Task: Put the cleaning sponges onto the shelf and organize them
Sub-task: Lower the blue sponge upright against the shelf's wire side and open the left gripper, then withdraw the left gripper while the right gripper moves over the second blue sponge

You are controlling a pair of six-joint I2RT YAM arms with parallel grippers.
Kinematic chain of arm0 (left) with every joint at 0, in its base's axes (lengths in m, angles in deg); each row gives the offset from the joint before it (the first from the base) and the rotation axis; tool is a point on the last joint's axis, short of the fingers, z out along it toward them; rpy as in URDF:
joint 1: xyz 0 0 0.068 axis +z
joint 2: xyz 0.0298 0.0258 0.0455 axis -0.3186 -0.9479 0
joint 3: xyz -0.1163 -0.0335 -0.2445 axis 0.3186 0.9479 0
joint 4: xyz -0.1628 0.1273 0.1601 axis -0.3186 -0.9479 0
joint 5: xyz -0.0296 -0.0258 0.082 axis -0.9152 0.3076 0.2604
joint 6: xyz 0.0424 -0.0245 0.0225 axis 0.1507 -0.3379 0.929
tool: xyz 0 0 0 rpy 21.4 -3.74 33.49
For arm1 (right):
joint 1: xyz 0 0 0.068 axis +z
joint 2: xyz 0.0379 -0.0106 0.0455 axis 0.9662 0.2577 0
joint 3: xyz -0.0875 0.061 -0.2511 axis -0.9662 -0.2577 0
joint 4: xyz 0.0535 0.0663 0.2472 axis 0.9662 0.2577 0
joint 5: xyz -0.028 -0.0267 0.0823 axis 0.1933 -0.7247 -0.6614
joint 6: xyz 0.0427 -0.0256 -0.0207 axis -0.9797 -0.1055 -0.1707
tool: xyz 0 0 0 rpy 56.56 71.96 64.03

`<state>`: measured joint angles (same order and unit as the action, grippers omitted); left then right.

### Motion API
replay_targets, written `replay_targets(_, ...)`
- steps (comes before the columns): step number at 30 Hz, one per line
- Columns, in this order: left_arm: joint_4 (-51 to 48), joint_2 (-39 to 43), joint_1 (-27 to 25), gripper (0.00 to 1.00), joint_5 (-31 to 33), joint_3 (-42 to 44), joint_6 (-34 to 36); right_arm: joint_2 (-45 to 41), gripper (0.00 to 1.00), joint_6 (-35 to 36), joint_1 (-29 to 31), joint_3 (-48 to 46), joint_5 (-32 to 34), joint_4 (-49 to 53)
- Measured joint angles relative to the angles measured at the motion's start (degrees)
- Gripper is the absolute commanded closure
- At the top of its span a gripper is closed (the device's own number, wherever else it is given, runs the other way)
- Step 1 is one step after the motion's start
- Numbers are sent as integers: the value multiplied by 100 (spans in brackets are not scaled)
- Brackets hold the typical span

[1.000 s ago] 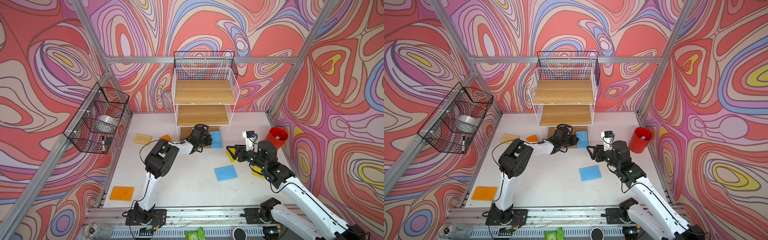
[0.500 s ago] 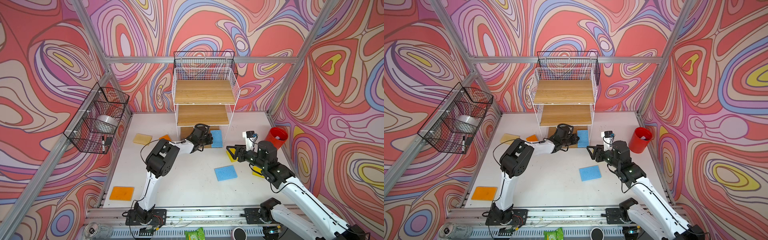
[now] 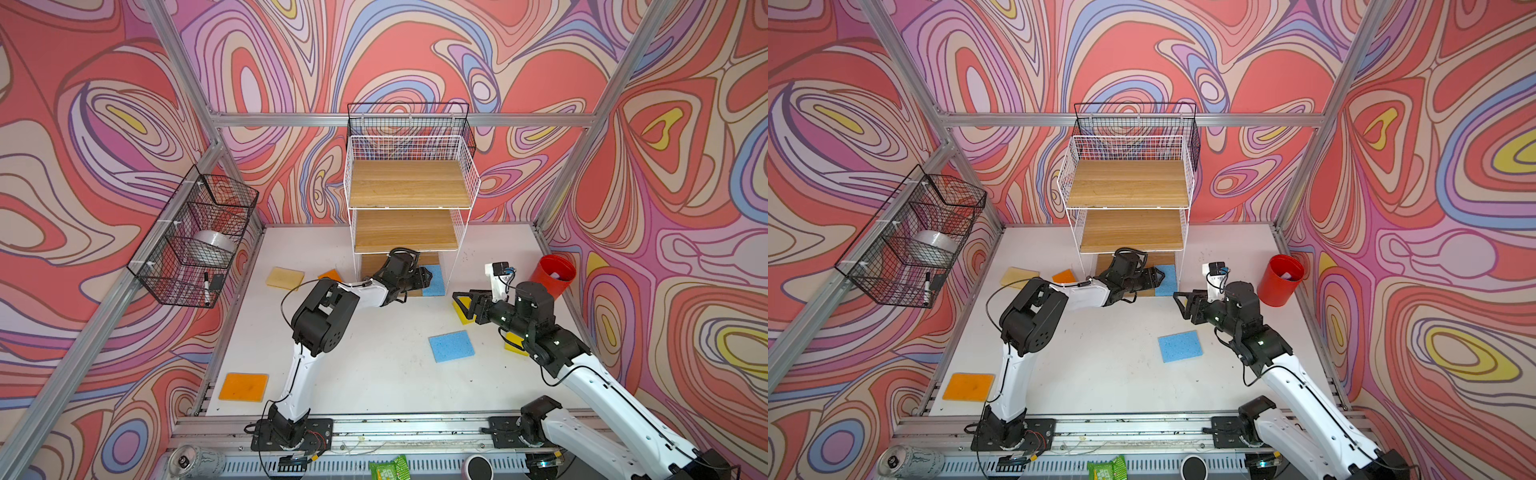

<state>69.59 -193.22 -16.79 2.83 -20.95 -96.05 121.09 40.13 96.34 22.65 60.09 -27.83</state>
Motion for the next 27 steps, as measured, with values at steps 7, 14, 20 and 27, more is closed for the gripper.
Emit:
replay_targets(7, 66, 50, 4, 14, 101, 109, 13, 2, 27, 20, 0, 0, -28, 2)
replay_targets(14, 297, 358, 13, 17, 160, 651, -2, 48, 27, 39, 0, 17, -83, 28)
replay_targets(20, 358, 579, 7, 17, 192, 973, 4, 57, 27, 57, 0, 127, -127, 114)
replay_targets(27, 363, 1029, -81, 20, 258, 1574, 46, 55, 29, 79, 0, 162, -144, 337)
